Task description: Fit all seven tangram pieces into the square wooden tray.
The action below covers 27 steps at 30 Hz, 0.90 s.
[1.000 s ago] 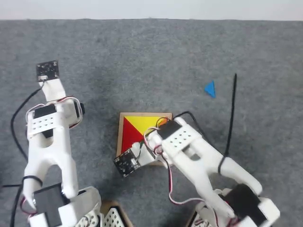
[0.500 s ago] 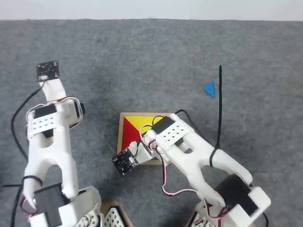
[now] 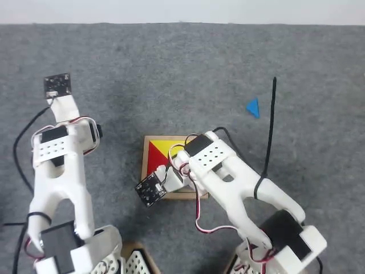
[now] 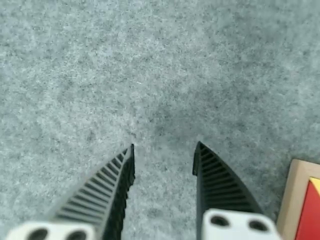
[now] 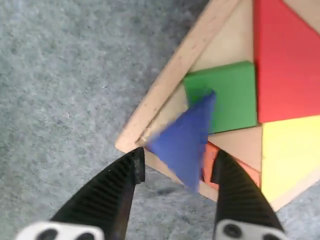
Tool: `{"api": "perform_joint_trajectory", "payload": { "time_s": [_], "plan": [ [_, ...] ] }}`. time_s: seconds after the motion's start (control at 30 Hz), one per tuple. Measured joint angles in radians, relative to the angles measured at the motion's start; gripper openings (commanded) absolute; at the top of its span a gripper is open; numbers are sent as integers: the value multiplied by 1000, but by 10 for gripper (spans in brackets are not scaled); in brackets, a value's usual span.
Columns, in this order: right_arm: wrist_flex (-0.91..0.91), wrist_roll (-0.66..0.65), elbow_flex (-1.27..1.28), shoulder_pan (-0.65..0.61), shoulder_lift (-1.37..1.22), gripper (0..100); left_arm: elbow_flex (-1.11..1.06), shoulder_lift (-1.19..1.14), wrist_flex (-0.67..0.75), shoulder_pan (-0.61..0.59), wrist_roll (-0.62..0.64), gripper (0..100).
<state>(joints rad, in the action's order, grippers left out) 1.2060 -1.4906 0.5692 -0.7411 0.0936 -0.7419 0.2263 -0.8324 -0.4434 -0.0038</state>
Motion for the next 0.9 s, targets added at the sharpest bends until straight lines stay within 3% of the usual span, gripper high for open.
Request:
{"api": "perform_joint_trajectory", "payload": {
  "time_s": [0.33, 0.47, 0.6, 0.77, 0.9],
  "plan": [
    [20, 26, -60, 3, 0, 224, 0, 0, 0, 0, 0, 189],
    [83, 221, -190, 61, 0, 224, 0, 0, 0, 0, 0, 189],
    [92, 471, -298, 209, -3, 226, 0, 0, 0, 0, 0, 189],
    [51, 657, -347, 436, -38, 227, 0, 0, 0, 0, 0, 189],
    [-5, 861, -384, 519, -141, 227, 0, 0, 0, 0, 0, 189]
  ]
}}
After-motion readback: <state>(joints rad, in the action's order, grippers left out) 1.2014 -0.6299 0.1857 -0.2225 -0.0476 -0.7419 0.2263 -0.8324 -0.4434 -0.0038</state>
